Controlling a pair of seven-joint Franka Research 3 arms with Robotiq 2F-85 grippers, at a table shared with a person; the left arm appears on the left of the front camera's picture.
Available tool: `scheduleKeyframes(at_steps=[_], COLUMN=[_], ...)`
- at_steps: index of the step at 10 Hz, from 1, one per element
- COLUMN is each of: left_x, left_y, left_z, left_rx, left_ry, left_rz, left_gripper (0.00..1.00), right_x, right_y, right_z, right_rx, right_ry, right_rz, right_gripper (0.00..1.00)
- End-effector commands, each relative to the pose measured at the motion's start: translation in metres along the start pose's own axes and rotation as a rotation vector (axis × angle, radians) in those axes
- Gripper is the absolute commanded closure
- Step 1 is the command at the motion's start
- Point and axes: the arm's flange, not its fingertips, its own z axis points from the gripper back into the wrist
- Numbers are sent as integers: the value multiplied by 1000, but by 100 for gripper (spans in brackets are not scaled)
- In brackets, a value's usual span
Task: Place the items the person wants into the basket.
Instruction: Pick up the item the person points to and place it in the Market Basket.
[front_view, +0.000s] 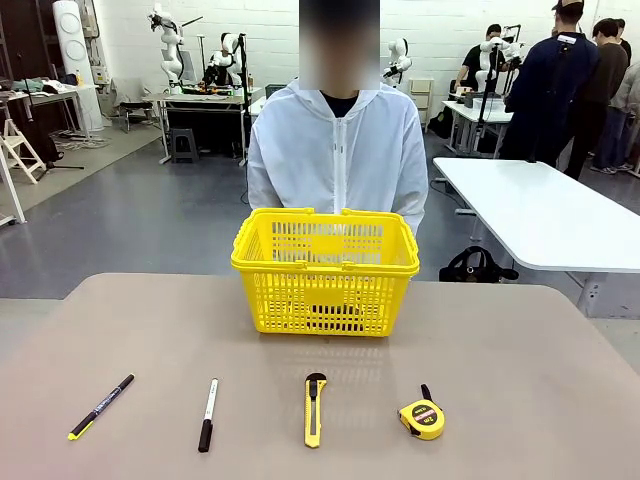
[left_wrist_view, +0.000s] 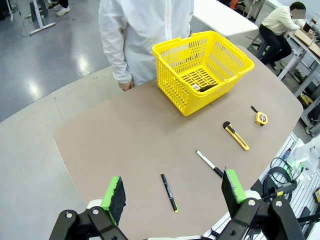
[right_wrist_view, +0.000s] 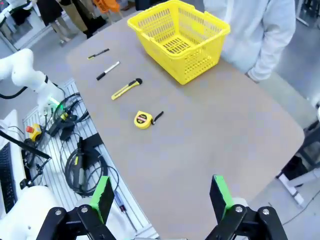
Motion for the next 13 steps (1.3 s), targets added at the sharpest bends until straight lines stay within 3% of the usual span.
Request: scheduleKeyframes(at_steps=[1, 13], left_x=[-2, -2], left_y=[1, 1], left_z=[0, 0], left_rx=[-9, -9], left_ry=[-6, -6], left_rz=[-16, -16], left_gripper=[0, 0], right_x=[-3, -3], right_y=[3, 3], right_z=[6, 6], right_rx=[-13, -13], right_ry=[-1, -1], right_rz=[-5, -5], right_gripper=[0, 0])
